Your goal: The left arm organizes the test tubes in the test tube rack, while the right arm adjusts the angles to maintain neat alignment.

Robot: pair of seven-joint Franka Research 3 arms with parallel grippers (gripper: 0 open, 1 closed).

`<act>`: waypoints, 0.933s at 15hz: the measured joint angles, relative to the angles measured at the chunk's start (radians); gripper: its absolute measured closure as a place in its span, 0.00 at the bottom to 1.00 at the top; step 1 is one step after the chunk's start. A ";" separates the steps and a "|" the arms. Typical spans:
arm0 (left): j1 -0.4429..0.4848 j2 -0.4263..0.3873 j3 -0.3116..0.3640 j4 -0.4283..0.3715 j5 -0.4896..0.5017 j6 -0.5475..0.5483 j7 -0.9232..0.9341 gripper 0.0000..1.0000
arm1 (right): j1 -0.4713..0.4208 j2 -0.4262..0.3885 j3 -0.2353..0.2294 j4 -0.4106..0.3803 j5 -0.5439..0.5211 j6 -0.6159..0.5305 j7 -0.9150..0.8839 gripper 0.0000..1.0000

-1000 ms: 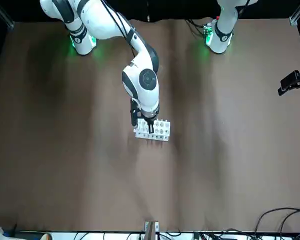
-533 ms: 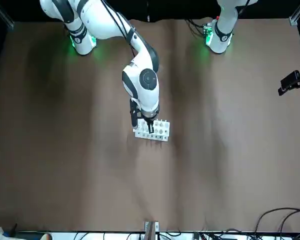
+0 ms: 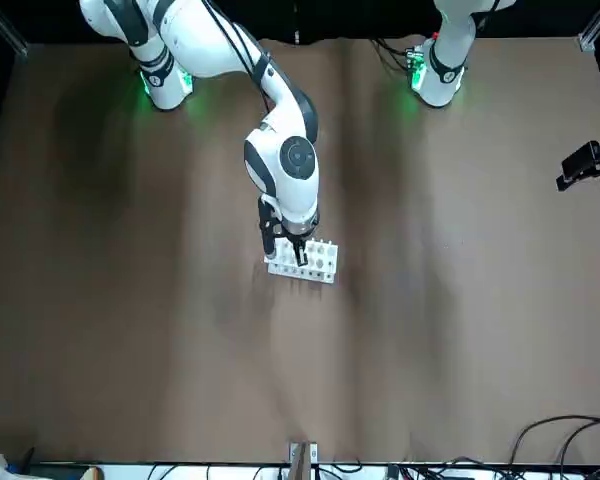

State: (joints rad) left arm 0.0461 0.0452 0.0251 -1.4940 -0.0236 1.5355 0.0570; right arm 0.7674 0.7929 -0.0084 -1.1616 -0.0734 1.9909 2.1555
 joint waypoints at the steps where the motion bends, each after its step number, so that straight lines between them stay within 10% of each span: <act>1: 0.000 0.000 0.000 0.000 0.000 0.000 0.000 0.00 | 0.000 0.000 0.000 0.000 -0.004 -0.002 -0.003 0.81; 14: 0.000 0.000 0.000 0.000 0.017 0.000 0.000 0.00 | 0.000 0.000 0.001 0.008 -0.008 0.000 -0.022 0.63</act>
State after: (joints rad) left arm 0.0465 0.0452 0.0252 -1.4940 -0.0064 1.5355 0.0570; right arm 0.7675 0.7929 -0.0075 -1.1535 -0.0819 1.9909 2.1336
